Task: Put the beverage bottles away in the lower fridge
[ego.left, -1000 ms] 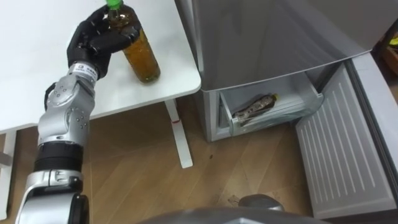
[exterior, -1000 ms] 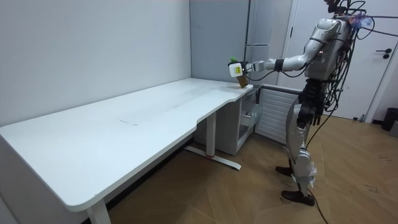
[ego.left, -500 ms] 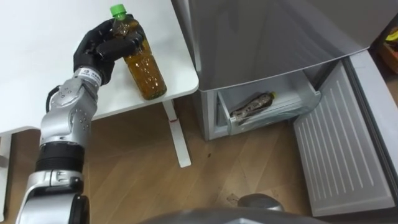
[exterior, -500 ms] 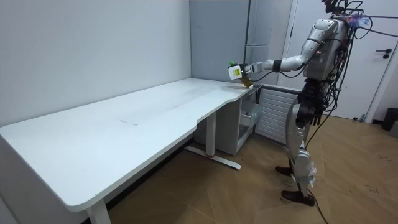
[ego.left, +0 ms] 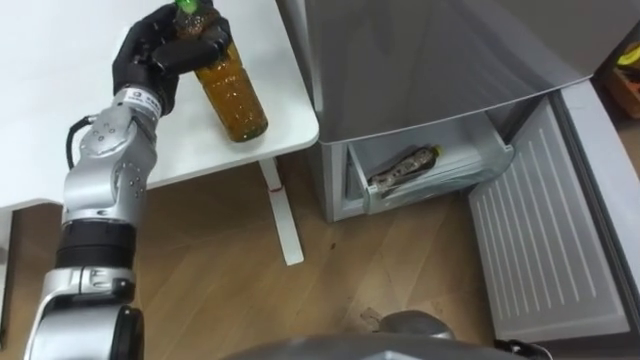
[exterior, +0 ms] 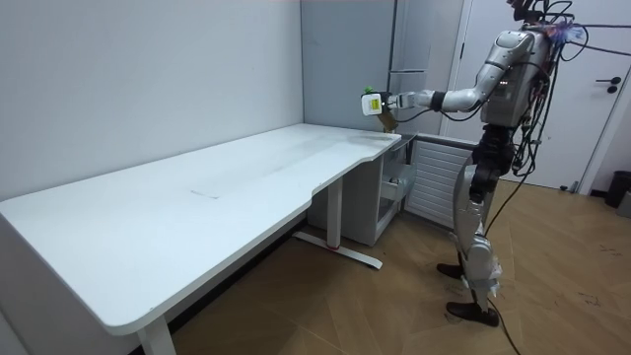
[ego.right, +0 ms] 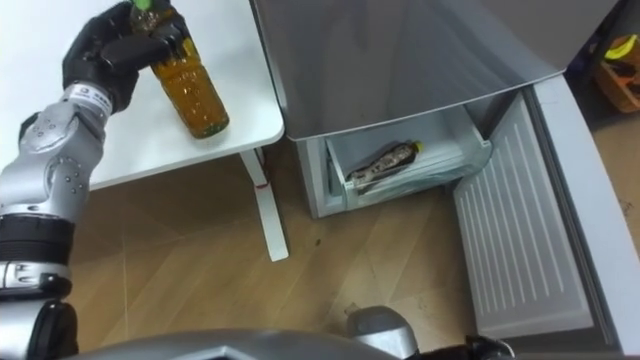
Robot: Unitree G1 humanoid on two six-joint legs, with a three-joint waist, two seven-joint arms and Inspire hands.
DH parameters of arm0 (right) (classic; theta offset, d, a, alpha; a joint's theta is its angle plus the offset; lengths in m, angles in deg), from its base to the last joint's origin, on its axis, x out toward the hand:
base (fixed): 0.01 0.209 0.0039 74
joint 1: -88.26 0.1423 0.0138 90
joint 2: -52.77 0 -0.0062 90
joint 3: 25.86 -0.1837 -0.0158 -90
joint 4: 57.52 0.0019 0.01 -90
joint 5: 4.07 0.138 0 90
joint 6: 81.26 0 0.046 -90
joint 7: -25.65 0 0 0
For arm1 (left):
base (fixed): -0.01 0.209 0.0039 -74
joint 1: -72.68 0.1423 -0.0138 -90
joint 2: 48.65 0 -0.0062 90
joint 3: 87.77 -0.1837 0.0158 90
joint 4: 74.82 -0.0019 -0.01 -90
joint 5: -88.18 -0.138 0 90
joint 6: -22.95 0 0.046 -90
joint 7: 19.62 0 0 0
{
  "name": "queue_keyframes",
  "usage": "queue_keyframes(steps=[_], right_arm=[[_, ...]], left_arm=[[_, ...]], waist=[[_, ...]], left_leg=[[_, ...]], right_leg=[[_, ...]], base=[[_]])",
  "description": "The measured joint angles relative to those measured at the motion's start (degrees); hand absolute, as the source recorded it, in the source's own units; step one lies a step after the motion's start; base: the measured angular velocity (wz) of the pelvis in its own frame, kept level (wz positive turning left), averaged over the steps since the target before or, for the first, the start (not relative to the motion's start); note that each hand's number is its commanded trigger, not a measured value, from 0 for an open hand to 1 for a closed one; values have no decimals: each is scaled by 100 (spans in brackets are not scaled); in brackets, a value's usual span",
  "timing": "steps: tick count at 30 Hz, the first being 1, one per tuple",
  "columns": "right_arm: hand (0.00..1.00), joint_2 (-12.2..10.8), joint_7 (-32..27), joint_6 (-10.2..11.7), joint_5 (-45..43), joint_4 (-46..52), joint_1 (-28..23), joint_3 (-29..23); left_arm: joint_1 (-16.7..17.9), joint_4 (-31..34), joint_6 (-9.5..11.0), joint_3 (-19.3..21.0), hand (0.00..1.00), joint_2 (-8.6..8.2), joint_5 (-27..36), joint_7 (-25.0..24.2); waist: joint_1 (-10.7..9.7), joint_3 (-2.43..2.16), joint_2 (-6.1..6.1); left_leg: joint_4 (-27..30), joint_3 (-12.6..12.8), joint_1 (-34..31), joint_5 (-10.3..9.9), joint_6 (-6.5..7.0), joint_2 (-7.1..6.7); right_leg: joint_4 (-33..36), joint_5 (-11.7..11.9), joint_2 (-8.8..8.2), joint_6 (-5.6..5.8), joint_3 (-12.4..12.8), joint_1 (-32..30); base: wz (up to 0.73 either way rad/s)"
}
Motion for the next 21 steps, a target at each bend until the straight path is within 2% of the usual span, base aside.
queue_keyframes(steps=[4, 6, 8, 13, 16, 17, 21], right_arm=[[0, -75, -98, 69, 170, 126, 4, 19], [0, -139, -83, 224, 307, 227, 45, 119], [0, -164, -52, 344, 314, 240, 82, 236], [0, -153, -35, 333, 500, 391, 70, 477], [0, -163, -60, 363, 486, 510, 91, 702], [0, -159, -101, 380, 492, 513, 90, 795], [0, -144, -93, 400, 494, 646, 67, 1119]], left_arm=[[53, 669, 8, 0, 100, -40, 15, 12], [71, 884, 9, 1, 100, -64, 11, -8], [71, 978, 25, -42, 100, -93, 8, -20], [133, 1085, 32, -238, 100, -99, -7, -27], [533, 1641, 33, -236, 100, -114, 6, -11], [637, 1797, 34, -237, 100, -127, 14, -11], [823, 2086, 78, -238, 100, -146, 17, 18]], waist=[[49, 0, 8], [157, -1, 12], [180, -2, 22], [345, 0, 26], [376, 0, 23], [451, 0, 18], [650, 1, -58]], left_leg=[[-3, -69, 36, 0, -1, 37], [0, -74, 55, 1, -1, 50], [-1, -111, 69, 1, -2, 56], [-1, -275, 3, 2, -3, 57], [-1, -289, -4, 2, -3, 57], [0, -291, -2, 2, -4, 56], [2, -379, -45, 9, -16, 53]], right_leg=[[-188, 62, 7, -11, -130, 156], [-212, 69, 25, -17, -137, 206], [-267, 75, 11, -26, -230, 250], [-298, 78, -5, -28, -360, 272], [-296, 78, -13, -28, -400, 291], [-296, 78, -17, -28, -411, 289], [-298, 77, -24, -28, -457, 295]], base=[[13], [0], [17], [14], [8], [4], [9]])
